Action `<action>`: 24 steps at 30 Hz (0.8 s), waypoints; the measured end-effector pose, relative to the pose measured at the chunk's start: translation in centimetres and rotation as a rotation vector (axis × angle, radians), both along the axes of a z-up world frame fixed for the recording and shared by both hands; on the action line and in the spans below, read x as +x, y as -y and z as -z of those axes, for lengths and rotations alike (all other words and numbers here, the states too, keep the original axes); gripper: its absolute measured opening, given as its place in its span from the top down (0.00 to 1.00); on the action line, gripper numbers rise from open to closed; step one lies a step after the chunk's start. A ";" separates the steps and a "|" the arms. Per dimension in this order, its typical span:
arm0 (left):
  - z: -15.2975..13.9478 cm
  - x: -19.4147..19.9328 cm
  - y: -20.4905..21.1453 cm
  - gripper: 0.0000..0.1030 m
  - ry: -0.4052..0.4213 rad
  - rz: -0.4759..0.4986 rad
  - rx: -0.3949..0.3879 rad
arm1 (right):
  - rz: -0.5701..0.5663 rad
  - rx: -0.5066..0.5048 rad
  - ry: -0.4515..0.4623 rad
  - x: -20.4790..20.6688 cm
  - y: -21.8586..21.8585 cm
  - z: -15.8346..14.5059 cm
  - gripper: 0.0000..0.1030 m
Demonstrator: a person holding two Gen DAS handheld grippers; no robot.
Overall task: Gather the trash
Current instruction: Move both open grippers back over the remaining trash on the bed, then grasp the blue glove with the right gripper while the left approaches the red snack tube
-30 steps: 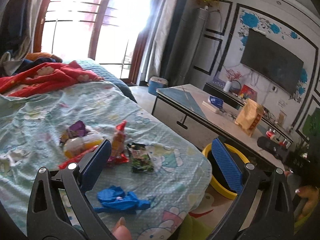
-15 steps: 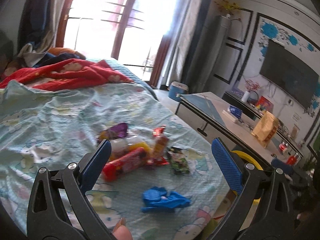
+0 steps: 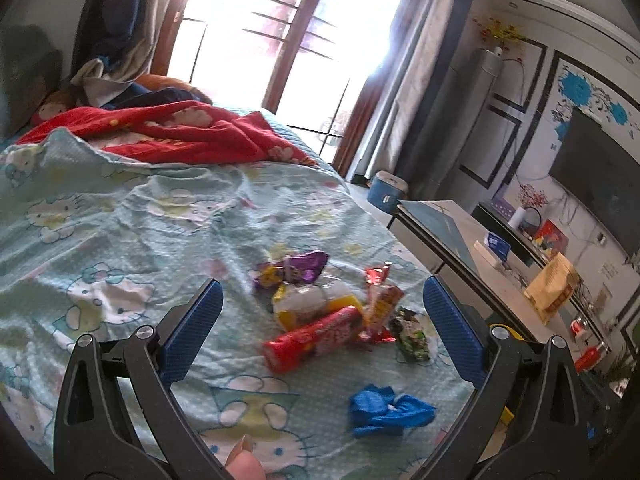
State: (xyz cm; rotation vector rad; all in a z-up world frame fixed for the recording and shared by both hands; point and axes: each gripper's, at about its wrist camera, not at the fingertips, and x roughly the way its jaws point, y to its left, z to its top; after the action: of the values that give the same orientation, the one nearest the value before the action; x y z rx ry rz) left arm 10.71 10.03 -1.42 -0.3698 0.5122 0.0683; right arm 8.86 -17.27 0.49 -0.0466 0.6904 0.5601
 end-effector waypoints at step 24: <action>5.0 2.6 -4.8 0.30 -0.135 0.137 -0.062 | -0.202 -0.115 -0.107 2.1 -7.9 4.8 0.08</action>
State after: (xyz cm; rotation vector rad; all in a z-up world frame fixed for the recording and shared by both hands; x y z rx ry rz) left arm 13.33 14.80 -6.40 -0.3914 0.6732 -0.0554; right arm 11.01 -9.40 -4.27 -0.1965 0.8276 0.7195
